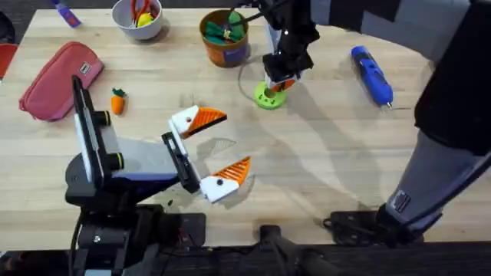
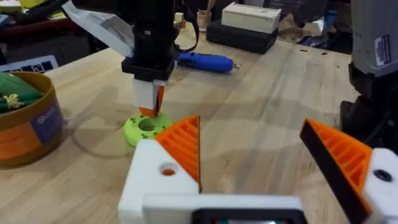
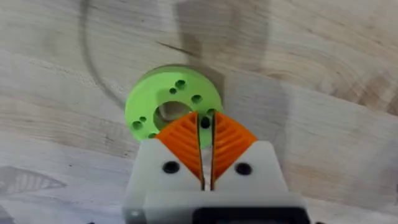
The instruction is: Pick up the gripper from the table and insert it into the empty holder that is missing its gripper. Then pick up a screw, insert it into the mounting hole, and use the screwdriver to tighten it. Finally, clean up the table by picking up the vegetable and placing it into the bucket.
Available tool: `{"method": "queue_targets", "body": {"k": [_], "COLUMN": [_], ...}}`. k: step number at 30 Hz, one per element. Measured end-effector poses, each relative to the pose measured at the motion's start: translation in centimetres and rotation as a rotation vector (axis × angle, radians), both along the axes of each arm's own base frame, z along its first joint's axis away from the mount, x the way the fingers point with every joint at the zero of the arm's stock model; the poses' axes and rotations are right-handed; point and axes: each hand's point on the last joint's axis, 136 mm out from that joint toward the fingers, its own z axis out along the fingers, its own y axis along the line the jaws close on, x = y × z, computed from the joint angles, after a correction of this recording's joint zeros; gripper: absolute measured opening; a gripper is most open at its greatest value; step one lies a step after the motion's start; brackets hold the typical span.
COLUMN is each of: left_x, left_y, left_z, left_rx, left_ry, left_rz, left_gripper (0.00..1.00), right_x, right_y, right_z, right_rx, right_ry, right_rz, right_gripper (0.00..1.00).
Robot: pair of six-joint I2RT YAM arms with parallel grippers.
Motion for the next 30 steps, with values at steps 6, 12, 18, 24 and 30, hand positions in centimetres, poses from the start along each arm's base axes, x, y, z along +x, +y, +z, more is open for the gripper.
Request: {"method": "queue_targets", "body": {"k": [6, 12, 18, 24, 30], "left_x": [0.0, 0.0, 0.0, 0.0, 0.0], "left_y": [0.0, 0.0, 0.0, 0.0, 0.0], "left_z": [0.0, 0.0, 0.0, 0.0, 0.0], "left_rx": [0.0, 0.0, 0.0, 0.0, 0.0], "left_ry": [0.0, 0.0, 0.0, 0.0, 0.0], "left_rz": [0.0, 0.0, 0.0, 0.0, 0.0], "left_gripper": [0.999, 0.999, 0.999, 0.999, 0.999], "right_x": [0.1, 0.1, 0.0, -0.1, -0.2], "right_y": [0.1, 0.0, 0.0, -0.1, -0.2], "right_z": [0.0, 0.0, 0.0, 0.4, 3.6], "right_rx": [0.002, 0.001, -0.003, -0.008, 0.006], "right_ry": [-0.004, -0.003, 0.001, 0.007, -0.019], "right_rz": [0.001, 0.006, 0.008, 0.008, 0.008], "right_gripper": [0.023, 0.007, 0.007, 0.007, 0.006]}}
